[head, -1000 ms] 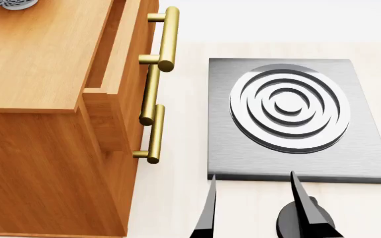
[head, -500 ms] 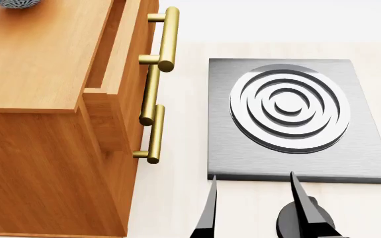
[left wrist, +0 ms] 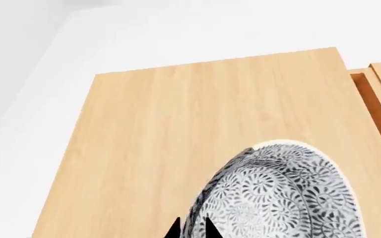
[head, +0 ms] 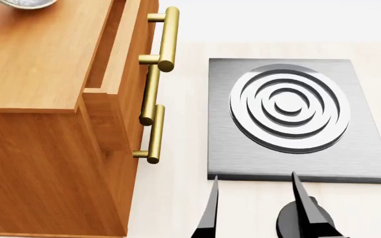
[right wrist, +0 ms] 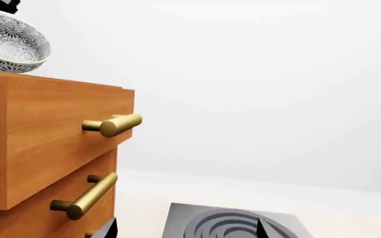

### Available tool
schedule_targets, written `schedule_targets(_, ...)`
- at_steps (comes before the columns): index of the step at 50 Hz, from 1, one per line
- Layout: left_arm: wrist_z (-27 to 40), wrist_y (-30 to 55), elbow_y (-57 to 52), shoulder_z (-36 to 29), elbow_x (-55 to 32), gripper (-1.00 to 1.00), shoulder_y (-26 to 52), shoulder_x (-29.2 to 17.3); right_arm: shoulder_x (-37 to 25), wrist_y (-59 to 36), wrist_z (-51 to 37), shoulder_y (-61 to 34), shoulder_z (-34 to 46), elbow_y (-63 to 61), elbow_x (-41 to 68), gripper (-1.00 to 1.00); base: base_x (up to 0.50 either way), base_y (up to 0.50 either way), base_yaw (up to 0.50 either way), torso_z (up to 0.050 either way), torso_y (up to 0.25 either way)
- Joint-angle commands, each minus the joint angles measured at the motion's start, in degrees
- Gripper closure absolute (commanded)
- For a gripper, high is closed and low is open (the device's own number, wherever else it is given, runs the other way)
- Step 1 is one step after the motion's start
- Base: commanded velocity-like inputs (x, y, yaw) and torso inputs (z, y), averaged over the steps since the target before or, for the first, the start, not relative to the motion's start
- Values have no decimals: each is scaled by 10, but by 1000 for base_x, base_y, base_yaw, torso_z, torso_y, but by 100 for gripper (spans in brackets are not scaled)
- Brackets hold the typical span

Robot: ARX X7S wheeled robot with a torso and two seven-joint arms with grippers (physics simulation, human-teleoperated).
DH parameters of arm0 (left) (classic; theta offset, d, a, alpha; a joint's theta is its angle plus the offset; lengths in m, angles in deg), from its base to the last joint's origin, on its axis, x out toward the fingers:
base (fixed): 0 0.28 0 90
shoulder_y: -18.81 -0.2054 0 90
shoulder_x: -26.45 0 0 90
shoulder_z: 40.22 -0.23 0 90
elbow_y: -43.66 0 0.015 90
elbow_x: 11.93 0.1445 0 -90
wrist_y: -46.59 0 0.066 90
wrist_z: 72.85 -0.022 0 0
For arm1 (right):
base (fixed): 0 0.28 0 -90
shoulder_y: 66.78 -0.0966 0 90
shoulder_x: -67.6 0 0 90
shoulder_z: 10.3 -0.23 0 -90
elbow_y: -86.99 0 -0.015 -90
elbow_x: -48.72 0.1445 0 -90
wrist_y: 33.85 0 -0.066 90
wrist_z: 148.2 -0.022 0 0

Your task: Pick the akita bowl on the wooden cabinet and place it on the plate.

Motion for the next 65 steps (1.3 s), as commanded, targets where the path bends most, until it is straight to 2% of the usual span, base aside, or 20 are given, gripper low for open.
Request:
schedule_targets(1,-5,-55,3,-126,-34,100,11,11,-3,-2,-4,1,-3,-8,2,-100,0,0,0,0,0)
schedule_targets(4,-8,-87,3,-247,-156,100,20,11,-3,-2,-4,1,-1,-10,1,-100,0,0,0,0,0)
schedule_targets(15,36,-136,-6,-471,-433,100,59,11,-10,-4,-9,7,-7,-31,3,-100,0,0,0,0,0)
schedule_targets(24,52,-157,-29,-591,-564,100,88,11,-12,-5,-11,9,-8,-39,5,-100,0,0,0,0,0)
schedule_targets(31,47,-193,-71,-657,-618,100,116,11,-14,-6,-14,10,-8,-46,2,-100,0,0,0,0,0)
schedule_targets(46,69,-209,-132,-713,-680,100,160,11,-18,-9,-17,11,-10,-61,3,-100,0,0,0,0,0)
schedule_targets(55,74,-172,-189,-618,-597,100,165,11,-23,-11,-22,16,-14,-75,4,-100,0,0,0,0,0)
schedule_targets(65,73,-136,-242,-558,-547,100,165,11,-28,-12,-26,20,-19,-91,7,-100,0,0,0,0,0)
